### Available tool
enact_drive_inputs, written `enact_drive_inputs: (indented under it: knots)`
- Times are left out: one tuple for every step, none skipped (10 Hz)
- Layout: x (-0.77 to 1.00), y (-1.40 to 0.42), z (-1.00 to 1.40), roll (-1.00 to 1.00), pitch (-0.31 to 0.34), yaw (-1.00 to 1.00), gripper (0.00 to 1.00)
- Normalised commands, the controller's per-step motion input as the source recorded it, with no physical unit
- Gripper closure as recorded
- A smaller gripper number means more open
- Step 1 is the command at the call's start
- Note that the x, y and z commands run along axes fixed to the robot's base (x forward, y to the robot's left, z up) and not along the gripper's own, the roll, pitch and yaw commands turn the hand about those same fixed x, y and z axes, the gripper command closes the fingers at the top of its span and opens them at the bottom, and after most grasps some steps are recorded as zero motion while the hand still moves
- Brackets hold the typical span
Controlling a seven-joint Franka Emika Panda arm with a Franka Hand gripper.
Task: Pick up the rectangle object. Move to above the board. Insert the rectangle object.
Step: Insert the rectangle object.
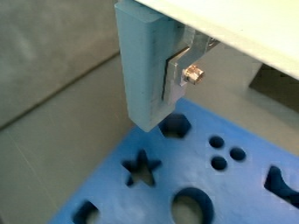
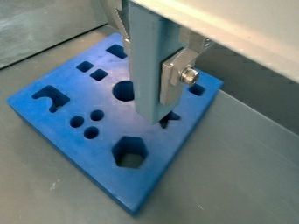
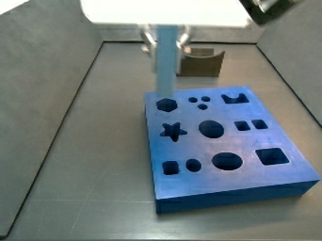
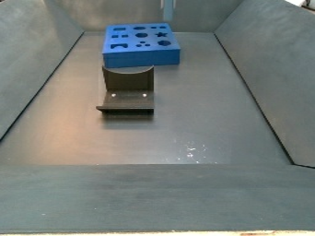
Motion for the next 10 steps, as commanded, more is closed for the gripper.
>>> enact_drive_inputs:
  knots:
    - [0.0, 0.0, 0.0, 0.01, -0.011, 0.0, 1.0]
    - [0.0, 0.0, 0.0, -0.02, -0.051, 0.0, 1.0]
    - [0.0, 0.0, 0.0, 0.0, -0.026, 0.0, 1.0]
    - [0.06, 0.0, 0.0, 0.0, 0.0, 0.0, 1.0]
    - [0.48, 0.01, 0.0, 0.03, -0.154, 0.13, 1.0]
    - [0.97, -0.04, 0.0, 0.03, -0.363, 0.05, 1.0]
    - [0.97, -0.14, 0.0, 0.1, -0.42, 0.0, 1.0]
    - [0.96, -0.18, 0.0, 0.14, -0.449, 0.0, 1.0]
    - [0.93, -0.21, 0.0, 0.17, -0.489, 0.0, 1.0]
    - [0.91, -0.2, 0.0, 0.15, -0.503, 0.0, 1.0]
